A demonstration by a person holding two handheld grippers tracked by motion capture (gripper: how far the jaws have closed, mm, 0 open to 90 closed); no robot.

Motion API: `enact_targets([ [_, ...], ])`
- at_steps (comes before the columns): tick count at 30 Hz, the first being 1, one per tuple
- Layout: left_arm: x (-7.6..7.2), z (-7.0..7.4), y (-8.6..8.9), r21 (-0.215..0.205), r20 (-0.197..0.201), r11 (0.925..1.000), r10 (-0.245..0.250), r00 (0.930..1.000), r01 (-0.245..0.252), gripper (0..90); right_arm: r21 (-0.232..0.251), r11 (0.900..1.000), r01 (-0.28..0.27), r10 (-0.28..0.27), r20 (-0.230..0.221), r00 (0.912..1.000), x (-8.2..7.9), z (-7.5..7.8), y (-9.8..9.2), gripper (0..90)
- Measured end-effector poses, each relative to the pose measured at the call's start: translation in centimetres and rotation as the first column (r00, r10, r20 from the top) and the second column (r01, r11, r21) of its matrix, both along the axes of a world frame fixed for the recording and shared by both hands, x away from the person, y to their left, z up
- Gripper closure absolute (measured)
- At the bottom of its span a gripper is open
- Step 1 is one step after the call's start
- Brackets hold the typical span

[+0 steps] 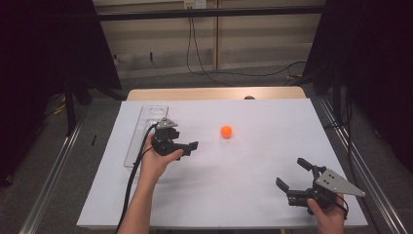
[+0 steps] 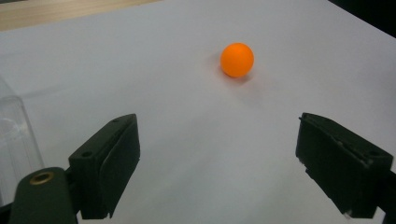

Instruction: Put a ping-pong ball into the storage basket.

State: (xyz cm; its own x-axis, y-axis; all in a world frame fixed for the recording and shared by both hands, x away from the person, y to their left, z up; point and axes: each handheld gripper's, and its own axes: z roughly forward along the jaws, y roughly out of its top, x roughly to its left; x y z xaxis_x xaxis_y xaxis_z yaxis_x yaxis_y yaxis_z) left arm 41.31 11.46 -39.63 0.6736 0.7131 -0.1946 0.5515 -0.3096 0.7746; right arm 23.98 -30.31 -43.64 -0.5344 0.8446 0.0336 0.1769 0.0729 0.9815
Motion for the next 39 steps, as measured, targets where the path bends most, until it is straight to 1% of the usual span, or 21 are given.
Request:
enact_targets([
  [1, 0.0, 0.0, -0.1, -0.003, 0.002, 1.0000, 0.003, 1.0000, -0.003, 13.7, 0.005, 1.000, 0.002, -0.002, 0.000, 1.0000, 0.0, 0.0, 0.0, 1.1],
  [4, -0.1, -0.1, -0.3, 0.019, 0.017, 0.9998, 0.006, 0.9998, -0.006, 13.1, 0.010, 1.000, 0.004, -0.004, -0.002, 1.0000, 0.0, 0.0, 0.0, 1.1],
  [5, 0.0, -0.1, -0.3, 0.021, 0.014, 0.9998, 0.003, 0.9999, -0.003, 12.7, 0.009, 1.000, 0.004, -0.004, -0.001, 1.0000, 0.0, 0.0, 0.0, 1.1],
  [11, 0.0, -0.3, -0.8, 0.012, 0.007, 0.9999, -0.001, 1.0000, 0.001, 12.7, 0.009, 1.000, 0.002, -0.002, -0.002, 1.0000, 0.0, 0.0, 0.0, 1.1],
  [12, 0.0, -0.4, -0.9, 0.018, 0.007, 0.9998, -0.007, 0.9999, 0.007, 12.6, 0.007, 1.000, 0.001, -0.001, -0.001, 1.0000, 0.0, 0.0, 0.0, 1.1],
  [19, 0.0, -0.6, -1.5, 0.020, 0.009, 0.9997, -0.015, 0.9998, 0.015, 12.5, 0.010, 1.000, 0.003, -0.003, -0.002, 1.0000, 0.0, 0.0, -0.1, 1.1],
  [21, 0.0, -0.6, -1.7, 0.029, 0.013, 0.9994, -0.021, 0.9997, 0.021, 12.5, 0.010, 1.000, 0.002, -0.002, -0.001, 1.0000, 0.1, 0.0, -0.1, 1.1],
  [22, 0.0, -0.7, -1.9, 0.023, 0.012, 0.9995, -0.020, 0.9997, 0.020, 12.4, 0.010, 1.000, 0.002, -0.002, -0.001, 1.0000, 0.1, 0.0, -0.1, 1.1],
  [23, 0.0, -0.7, -2.0, 0.030, 0.013, 0.9993, -0.025, 0.9996, 0.024, 12.4, 0.009, 1.000, 0.001, -0.001, -0.001, 1.0000, 0.1, 0.0, -0.1, 1.1],
  [25, 0.0, -0.8, -2.2, 0.025, 0.016, 0.9995, -0.019, 0.9997, 0.019, 12.4, 0.010, 1.000, 0.001, -0.001, -0.001, 1.0000, 0.1, 0.0, -0.1, 1.1],
  [29, 0.2, -1.0, -2.5, 0.034, 0.016, 0.9990, -0.030, 0.9994, 0.029, 12.2, 0.010, 1.000, 0.003, -0.003, -0.002, 1.0000, 0.1, 0.0, -0.1, 1.1],
  [31, 0.2, -1.1, -2.7, 0.024, 0.013, 0.9993, -0.028, 0.9995, 0.028, 12.2, 0.007, 1.000, 0.003, -0.003, -0.001, 1.0000, 0.1, 0.0, -0.1, 1.1],
  [35, 0.3, -1.2, -2.9, 0.029, 0.024, 0.9991, -0.033, 0.9992, 0.032, 12.1, 0.007, 1.000, 0.002, -0.002, -0.002, 1.0000, 0.1, 0.0, -0.1, 1.1],
  [36, 0.3, -1.2, -2.9, 0.032, 0.024, 0.9989, -0.035, 0.9991, 0.034, 12.0, 0.008, 1.000, 0.002, -0.002, -0.001, 1.0000, 0.1, 0.0, -0.1, 1.1],
  [37, 0.2, -1.3, -3.1, 0.024, 0.017, 0.9993, -0.031, 0.9994, 0.030, 11.9, 0.008, 1.000, 0.003, -0.003, -0.002, 1.0000, 0.1, 0.0, -0.1, 1.1],
  [39, 0.3, -1.3, -3.2, 0.029, 0.017, 0.9990, -0.034, 0.9993, 0.034, 11.9, 0.008, 1.000, 0.002, -0.002, -0.001, 1.0000, 0.1, 0.0, -0.1, 1.1],
])
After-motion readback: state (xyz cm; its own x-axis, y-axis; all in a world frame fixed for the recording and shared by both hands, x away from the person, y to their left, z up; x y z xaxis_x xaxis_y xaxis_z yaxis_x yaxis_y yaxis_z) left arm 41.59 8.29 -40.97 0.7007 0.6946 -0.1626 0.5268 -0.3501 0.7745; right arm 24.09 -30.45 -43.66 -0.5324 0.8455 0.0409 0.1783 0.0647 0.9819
